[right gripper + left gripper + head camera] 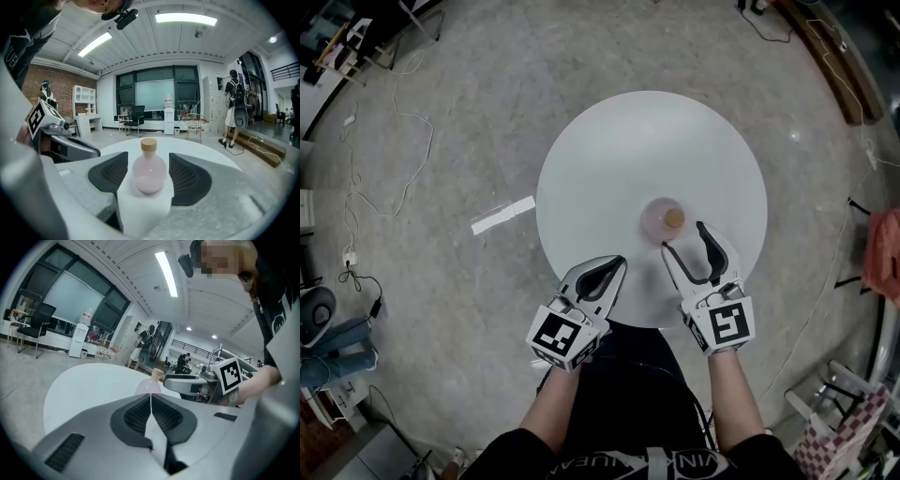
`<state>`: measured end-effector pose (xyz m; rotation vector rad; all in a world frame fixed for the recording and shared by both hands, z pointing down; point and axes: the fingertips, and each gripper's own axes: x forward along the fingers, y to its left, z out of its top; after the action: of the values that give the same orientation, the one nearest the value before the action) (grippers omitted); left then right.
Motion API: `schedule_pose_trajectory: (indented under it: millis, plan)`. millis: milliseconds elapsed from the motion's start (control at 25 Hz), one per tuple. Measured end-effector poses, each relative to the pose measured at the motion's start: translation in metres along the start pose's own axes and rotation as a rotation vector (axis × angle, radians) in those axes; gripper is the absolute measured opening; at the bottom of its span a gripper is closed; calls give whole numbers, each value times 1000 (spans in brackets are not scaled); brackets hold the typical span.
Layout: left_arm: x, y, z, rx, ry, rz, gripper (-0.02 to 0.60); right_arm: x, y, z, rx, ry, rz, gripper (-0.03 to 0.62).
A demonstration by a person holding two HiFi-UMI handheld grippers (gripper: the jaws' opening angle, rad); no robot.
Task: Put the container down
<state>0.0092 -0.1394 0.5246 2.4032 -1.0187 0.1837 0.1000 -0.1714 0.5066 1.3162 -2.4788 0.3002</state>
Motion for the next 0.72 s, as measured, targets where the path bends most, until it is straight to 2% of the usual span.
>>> schedule_pose_trajectory:
  millis: [120,520,720]
  plan:
    - [-3,-6,0,9,-10,-21,15,-7,2,0,18,-8,-5,263]
    - [-9,-19,8,42,-31,-52,15,-27,18,5,-29,5,6,78]
    - [-11,-25,21,63,-38,-52,15,-35,23,14,-37,4,19,30]
